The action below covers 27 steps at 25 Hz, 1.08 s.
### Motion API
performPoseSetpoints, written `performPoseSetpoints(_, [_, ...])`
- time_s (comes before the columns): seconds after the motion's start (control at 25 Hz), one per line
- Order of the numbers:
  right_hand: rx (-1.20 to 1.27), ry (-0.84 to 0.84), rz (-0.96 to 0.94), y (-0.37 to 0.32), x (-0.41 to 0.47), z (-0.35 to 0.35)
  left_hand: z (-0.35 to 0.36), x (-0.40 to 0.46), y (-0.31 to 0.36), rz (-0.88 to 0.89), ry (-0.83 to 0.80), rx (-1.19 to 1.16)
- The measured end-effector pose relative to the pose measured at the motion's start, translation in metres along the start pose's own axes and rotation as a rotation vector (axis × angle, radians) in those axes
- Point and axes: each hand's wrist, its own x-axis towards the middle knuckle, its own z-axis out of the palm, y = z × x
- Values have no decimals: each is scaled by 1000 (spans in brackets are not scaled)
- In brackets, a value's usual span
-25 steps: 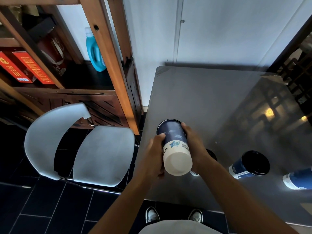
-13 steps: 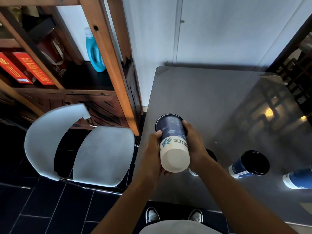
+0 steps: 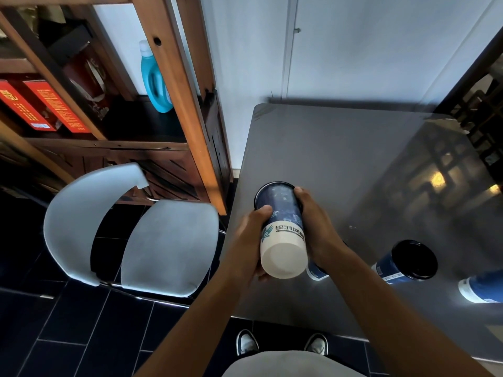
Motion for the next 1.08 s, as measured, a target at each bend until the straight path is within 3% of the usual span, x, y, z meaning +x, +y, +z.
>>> performPoseSetpoints(0.16, [171, 5, -1, 4, -4, -3, 4, -3, 0, -80, -42, -121])
performPoseSetpoints(0.36, [265, -30, 14, 8, -6, -6, 7, -2, -4, -48, -65, -110])
performPoseSetpoints(0.48, [207, -8, 26, -1, -8, -2, 4, -1, -6, -60, -65, -55])
performPoseSetpoints(0.68, [-167, 90, -48, -7, -1, 2, -1, 0, -7, 74, -18, 43])
performPoseSetpoints(1.08, [49, 66, 68, -3, 0, 5, -1, 0, -8, -32, -91, -156])
